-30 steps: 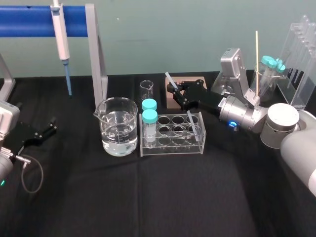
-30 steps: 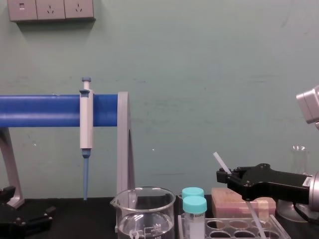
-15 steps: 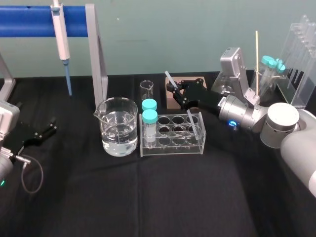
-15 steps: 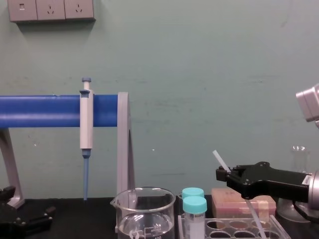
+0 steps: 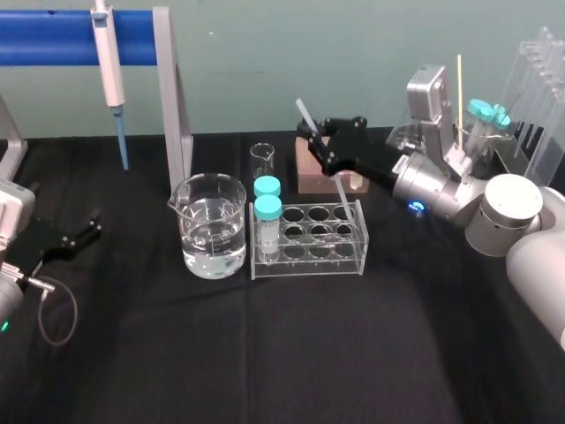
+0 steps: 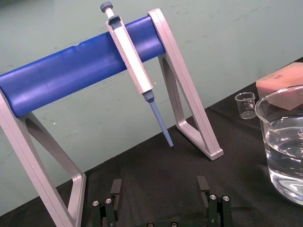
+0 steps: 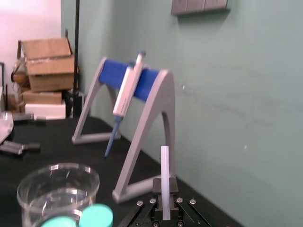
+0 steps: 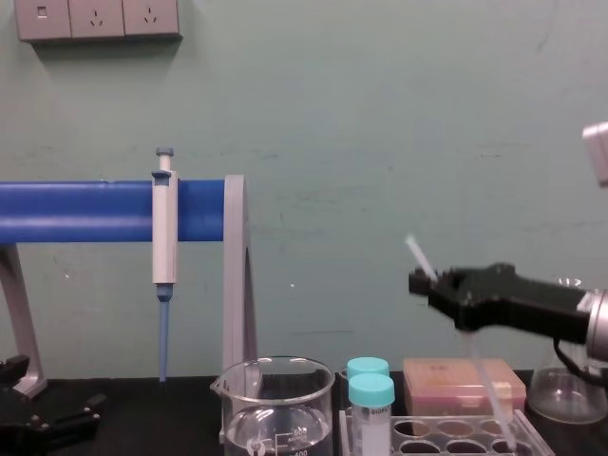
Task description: Pick up the stirring rod with one hand, then place it down.
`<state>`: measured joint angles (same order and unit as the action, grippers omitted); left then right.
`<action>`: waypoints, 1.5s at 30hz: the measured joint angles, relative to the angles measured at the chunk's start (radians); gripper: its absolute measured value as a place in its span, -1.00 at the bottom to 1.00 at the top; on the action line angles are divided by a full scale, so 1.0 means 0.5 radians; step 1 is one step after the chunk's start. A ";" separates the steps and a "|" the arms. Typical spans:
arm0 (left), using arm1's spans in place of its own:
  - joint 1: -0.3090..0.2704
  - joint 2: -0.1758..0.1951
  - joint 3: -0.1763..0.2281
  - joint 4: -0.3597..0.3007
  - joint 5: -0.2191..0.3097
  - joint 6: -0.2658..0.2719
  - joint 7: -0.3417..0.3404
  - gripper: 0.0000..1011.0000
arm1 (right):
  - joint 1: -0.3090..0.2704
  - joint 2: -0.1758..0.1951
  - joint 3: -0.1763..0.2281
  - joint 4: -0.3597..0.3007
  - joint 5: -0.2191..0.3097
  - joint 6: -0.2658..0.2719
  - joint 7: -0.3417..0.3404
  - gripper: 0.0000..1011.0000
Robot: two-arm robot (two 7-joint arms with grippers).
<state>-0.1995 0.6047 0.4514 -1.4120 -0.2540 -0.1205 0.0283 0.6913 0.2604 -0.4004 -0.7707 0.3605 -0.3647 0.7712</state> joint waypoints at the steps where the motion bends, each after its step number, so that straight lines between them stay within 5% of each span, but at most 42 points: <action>1: 0.000 0.000 0.000 0.000 0.000 0.000 0.000 0.98 | -0.006 0.002 0.005 -0.023 0.004 0.000 -0.006 -0.86; 15: 0.000 0.000 0.000 0.000 0.000 0.000 0.000 0.98 | -0.095 0.037 0.074 -0.338 0.028 -0.120 -0.142 -0.86; 31: 0.000 0.000 0.000 0.000 0.000 0.000 0.000 0.98 | -0.405 0.008 0.234 -0.581 -0.208 -0.479 -0.580 -0.86; 45: 0.000 0.000 0.000 0.000 0.000 0.000 0.000 0.98 | -0.679 -0.067 0.394 -0.788 -0.229 -0.469 -0.800 -0.86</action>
<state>-0.1995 0.6047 0.4514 -1.4120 -0.2538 -0.1205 0.0283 0.3519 0.2269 -0.2036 -1.1648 0.2459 -0.5990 0.3714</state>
